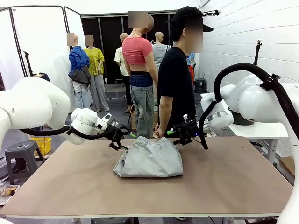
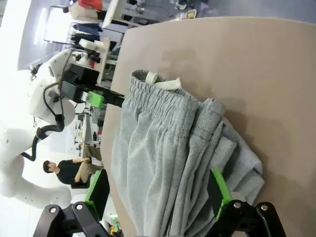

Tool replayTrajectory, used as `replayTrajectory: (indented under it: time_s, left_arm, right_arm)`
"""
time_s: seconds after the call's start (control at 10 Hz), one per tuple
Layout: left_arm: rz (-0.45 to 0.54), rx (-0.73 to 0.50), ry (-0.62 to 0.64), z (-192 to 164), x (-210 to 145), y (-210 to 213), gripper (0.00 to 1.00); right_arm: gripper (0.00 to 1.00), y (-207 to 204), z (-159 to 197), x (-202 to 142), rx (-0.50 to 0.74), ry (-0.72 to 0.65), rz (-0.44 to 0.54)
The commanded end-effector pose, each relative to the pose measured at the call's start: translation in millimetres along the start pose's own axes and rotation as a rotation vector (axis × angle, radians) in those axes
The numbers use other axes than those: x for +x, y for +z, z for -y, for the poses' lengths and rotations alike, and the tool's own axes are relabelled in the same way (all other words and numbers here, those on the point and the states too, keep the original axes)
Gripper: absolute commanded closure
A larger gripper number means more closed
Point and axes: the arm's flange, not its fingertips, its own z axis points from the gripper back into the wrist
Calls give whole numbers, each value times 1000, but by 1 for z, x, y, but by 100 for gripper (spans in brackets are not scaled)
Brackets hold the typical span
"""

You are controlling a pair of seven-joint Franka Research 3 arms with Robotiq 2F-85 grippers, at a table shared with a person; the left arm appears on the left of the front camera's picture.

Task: Fold the training pants.
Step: Fold the Training pants in half.

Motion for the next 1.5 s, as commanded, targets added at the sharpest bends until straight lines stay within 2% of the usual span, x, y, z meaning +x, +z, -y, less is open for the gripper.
replayTrajectory:
  time_s: [0.0, 0.3, 0.4, 0.5, 0.6, 1.4]
  left_arm:
    - [68, 81, 20, 8, -19, 35, 0]
    - [125, 52, -16, 16, -29, 62, 0]
    - [118, 25, -68, 14, -29, 60, 0]
    - [39, -43, -130, 14, -30, 48, 0]
    - [112, 56, -30, 21, -23, 68, 0]
    - [112, 56, -30, 21, -23, 68, 0]
  right_arm:
    - [0, 20, -18, -11, -75, 9, 28]
    - [0, 37, -46, -12, -114, 98, 62]
    - [0, 34, -32, 3, -76, 51, 49]
    - [0, 34, -32, 3, -76, 51, 49]
    - [0, 34, -32, 3, -76, 51, 49]
    - [0, 34, -32, 3, -76, 51, 49]
